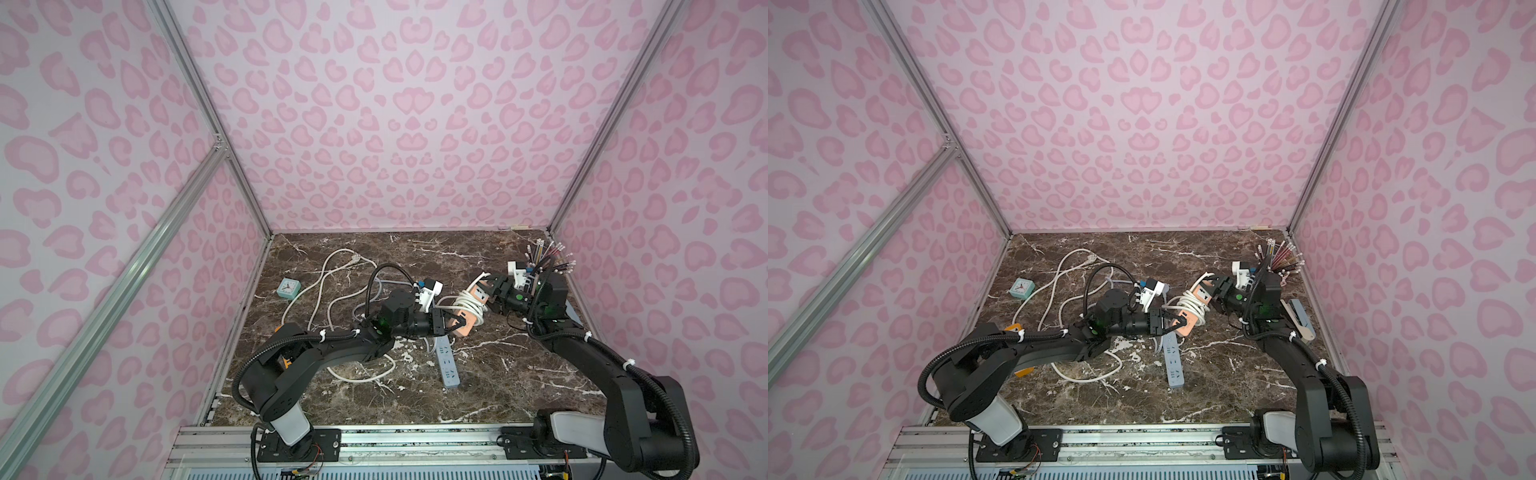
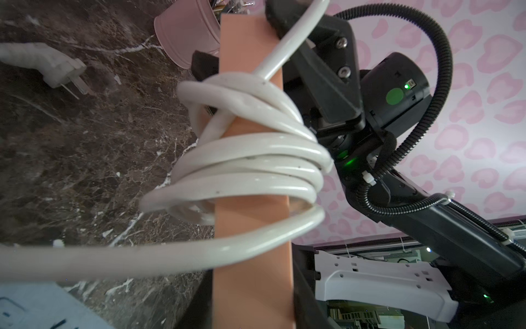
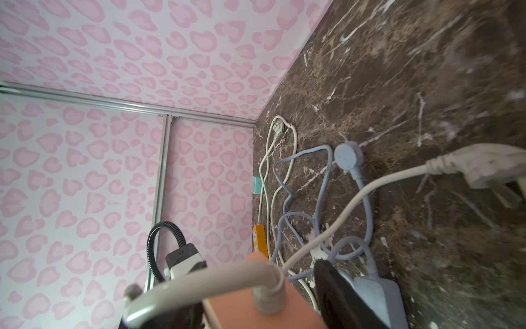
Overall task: Wrap the cord around the power strip
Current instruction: Pick up the power strip from the center of the board.
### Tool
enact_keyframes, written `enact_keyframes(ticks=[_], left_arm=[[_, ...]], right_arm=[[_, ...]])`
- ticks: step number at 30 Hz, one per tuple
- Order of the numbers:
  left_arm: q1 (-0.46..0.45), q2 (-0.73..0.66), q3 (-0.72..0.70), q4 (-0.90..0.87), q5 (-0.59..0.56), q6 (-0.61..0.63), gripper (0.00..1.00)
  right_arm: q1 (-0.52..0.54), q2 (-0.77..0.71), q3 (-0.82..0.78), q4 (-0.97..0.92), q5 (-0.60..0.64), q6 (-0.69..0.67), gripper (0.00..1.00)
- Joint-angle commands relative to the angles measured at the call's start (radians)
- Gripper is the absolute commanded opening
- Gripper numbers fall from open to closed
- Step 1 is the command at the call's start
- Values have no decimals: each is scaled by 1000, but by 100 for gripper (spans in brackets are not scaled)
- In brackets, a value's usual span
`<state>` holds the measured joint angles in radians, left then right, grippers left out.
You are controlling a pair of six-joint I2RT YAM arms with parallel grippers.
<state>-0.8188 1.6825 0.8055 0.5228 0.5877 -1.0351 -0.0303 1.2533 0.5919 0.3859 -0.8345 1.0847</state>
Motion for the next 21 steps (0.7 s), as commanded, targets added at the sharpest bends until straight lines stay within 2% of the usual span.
enact_keyframes(ticks=[1,8,11,16,21], left_arm=[[2,-37,41,4,-8,115,3],[1,-76,90,-62,-3,158,4],[-2,-66,98,-91,-9,181,3],[0,-41,73,-61,-4,167,4],[18,-89,84,-35,-10,146,3]], right_arm=[[-60,-18,-33,-90,112,45,67],[-61,-57,-122,-125,257,155,67],[-65,-95,-90,-99,308,155,68],[-134,-69,48,-207,209,72,73],[-214,-116,21,-262,258,89,75]])
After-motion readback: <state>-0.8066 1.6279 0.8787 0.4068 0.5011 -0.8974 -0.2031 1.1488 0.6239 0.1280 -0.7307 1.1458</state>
